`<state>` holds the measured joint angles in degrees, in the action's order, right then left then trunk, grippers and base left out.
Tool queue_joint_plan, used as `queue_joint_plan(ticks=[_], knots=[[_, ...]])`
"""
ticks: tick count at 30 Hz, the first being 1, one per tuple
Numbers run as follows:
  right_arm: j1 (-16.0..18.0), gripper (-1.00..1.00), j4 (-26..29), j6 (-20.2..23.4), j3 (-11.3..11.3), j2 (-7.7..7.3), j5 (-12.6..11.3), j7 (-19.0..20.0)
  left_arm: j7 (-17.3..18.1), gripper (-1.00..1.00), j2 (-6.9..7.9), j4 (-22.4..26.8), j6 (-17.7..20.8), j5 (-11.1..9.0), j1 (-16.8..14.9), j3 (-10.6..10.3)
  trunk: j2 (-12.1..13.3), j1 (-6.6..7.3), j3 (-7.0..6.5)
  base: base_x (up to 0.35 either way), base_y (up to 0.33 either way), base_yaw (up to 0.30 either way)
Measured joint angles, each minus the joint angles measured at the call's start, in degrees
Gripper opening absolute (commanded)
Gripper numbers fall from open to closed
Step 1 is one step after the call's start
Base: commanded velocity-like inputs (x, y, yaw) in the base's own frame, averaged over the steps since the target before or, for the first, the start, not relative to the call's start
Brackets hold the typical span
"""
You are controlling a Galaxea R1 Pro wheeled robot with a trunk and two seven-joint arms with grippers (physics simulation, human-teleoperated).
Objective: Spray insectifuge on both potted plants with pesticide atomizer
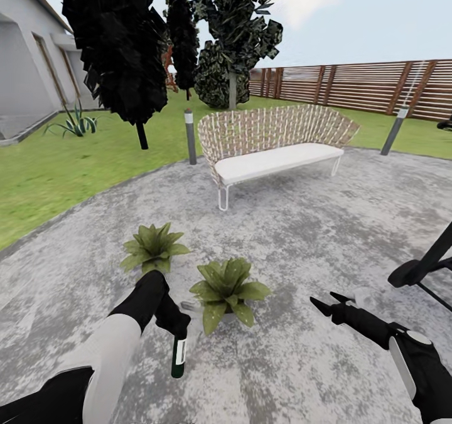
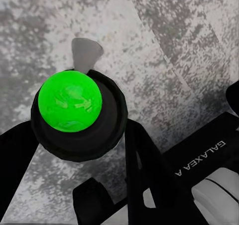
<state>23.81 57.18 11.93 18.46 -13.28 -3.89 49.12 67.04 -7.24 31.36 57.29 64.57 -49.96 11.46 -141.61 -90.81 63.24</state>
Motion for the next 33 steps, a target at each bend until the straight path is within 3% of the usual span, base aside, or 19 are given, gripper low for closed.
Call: queue_joint_plan(ticks=[6,22,26,29,33], knots=[[0.0,1.0,0.0,0.0,0.0,0.0,0.0,0.0,0.0,-1.0,-0.02,0.0,0.0,0.0,0.0,0.0,0.0,0.0,0.0,-0.004,-0.039,0.213],[0.0,1.0,-1.6,0.0,0.0,0.01,0.2,0.1,0.1,-1.0,-0.05,0.1,0.0,-0.1,0.0,0.2,0.0,0.0,0.0,-0.013,-0.222,0.035],[0.0,1.0,-17.0,-2.3,-0.1,-0.02,0.4,0.2,0.1,-1.0,-0.11,0.1,0.0,-0.1,0.0,0.1,0.0,-0.01,0.01,0.0,-0.014,0.047],[0.0,1.0,-28.7,-12.1,-0.1,-0.06,0.6,0.3,0.3,-1.0,-0.43,0.0,0.0,-0.2,0.0,0.1,0.0,0.0,0.01,0.0,-0.002,0.008],[0.0,1.0,-41.7,-25.3,-0.1,0.37,2.8,-0.1,0.7,-1.0,-0.41,-0.1,0.3,-0.3,-0.2,0.0,0.0,0.0,0.01,0.0,0.0,0.001]])
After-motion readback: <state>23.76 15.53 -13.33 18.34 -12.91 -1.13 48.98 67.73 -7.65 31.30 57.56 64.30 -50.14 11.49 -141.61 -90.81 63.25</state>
